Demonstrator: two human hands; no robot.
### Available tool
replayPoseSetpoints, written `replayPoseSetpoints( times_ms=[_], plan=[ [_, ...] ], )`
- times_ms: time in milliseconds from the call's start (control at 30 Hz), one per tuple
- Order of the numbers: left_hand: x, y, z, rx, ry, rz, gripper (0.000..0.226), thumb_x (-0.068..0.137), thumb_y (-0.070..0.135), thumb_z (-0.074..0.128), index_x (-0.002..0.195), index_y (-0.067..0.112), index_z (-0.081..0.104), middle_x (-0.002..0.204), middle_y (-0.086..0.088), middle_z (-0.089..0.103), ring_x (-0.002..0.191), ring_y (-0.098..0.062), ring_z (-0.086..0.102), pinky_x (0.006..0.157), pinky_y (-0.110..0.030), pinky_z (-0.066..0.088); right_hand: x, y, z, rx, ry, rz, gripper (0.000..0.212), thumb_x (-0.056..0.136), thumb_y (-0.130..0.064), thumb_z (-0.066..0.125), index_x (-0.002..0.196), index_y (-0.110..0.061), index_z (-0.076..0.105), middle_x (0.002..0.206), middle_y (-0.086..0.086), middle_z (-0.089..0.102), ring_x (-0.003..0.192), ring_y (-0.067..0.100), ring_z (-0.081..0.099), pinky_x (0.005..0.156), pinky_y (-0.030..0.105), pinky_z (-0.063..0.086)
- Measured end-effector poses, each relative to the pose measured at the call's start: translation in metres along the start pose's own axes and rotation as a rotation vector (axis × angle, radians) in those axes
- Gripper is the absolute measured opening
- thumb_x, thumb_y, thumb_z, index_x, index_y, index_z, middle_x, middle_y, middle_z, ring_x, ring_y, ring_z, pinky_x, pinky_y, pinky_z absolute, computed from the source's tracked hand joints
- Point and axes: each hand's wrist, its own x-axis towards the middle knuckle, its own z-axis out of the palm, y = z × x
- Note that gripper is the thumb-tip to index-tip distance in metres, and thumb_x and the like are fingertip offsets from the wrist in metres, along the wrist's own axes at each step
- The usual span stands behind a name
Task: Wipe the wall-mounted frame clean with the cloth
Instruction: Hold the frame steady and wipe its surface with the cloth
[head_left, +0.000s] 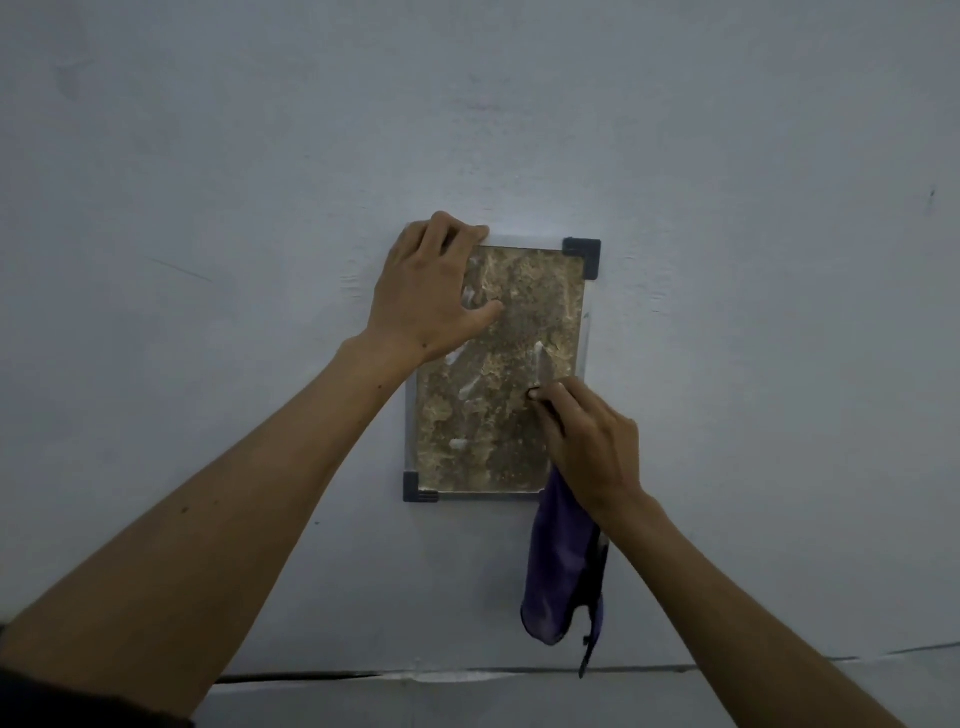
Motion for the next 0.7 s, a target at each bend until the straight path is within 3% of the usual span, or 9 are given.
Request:
replayPoseSetpoints(
  times_ms=[167, 333, 467, 567, 700],
  plan=[
    [0.0, 0.0, -0.001, 0.002, -0.017, 0.002, 0.076, 0.079, 0.057, 0.064, 0.141, 0.017, 0.048, 0.13, -0.003, 0.047, 0.123, -0.026, 0.044, 0.107, -0.038, 0.042, 0.001, 0.008, -0.001, -0.103, -0.182, -0.41, 0.012, 0.095, -0.007, 0.066, 0.104, -0.013, 0.062, 0.098, 0.002, 0.061, 0.072, 0.017, 0.059, 0.043, 0.03, 0.047],
    [0.0, 0.001, -0.001, 0.009, -0.01, 0.0, 0.075, 0.079, 0.057, 0.064, 0.141, 0.017, 0.048, 0.13, -0.004, 0.047, 0.123, -0.026, 0.044, 0.106, -0.038, 0.042, 0.007, 0.009, -0.004, -0.072, -0.102, -0.17, 0.004, 0.099, -0.011, 0.064, 0.103, -0.013, 0.063, 0.098, 0.0, 0.061, 0.066, 0.015, 0.057, 0.044, 0.03, 0.048],
    [-0.001, 0.001, -0.002, -0.001, -0.015, 0.001, 0.075, 0.08, 0.056, 0.067, 0.141, 0.017, 0.048, 0.131, -0.004, 0.047, 0.124, -0.026, 0.044, 0.106, -0.038, 0.041, -0.007, 0.008, 0.002, -0.067, -0.176, -0.264, 0.008, 0.098, -0.01, 0.065, 0.104, -0.012, 0.059, 0.1, 0.002, 0.061, 0.067, 0.016, 0.058, 0.044, 0.03, 0.049],
    [-0.001, 0.001, -0.003, 0.002, -0.023, -0.004, 0.076, 0.079, 0.057, 0.065, 0.142, 0.018, 0.048, 0.131, -0.004, 0.047, 0.125, -0.026, 0.043, 0.107, -0.039, 0.041, -0.005, 0.007, 0.001, -0.03, -0.108, -0.067, 0.004, 0.102, -0.016, 0.061, 0.099, -0.013, 0.062, 0.098, -0.001, 0.061, 0.063, 0.014, 0.055, 0.043, 0.031, 0.048],
    [-0.001, 0.001, -0.002, -0.009, -0.017, 0.001, 0.075, 0.08, 0.057, 0.064, 0.141, 0.018, 0.048, 0.13, -0.003, 0.047, 0.124, -0.025, 0.043, 0.108, -0.038, 0.04, -0.013, 0.001, 0.005, -0.035, -0.169, -0.202, 0.014, 0.094, -0.009, 0.071, 0.101, -0.013, 0.059, 0.096, 0.001, 0.059, 0.061, 0.014, 0.053, 0.043, 0.028, 0.048]
  ],
)
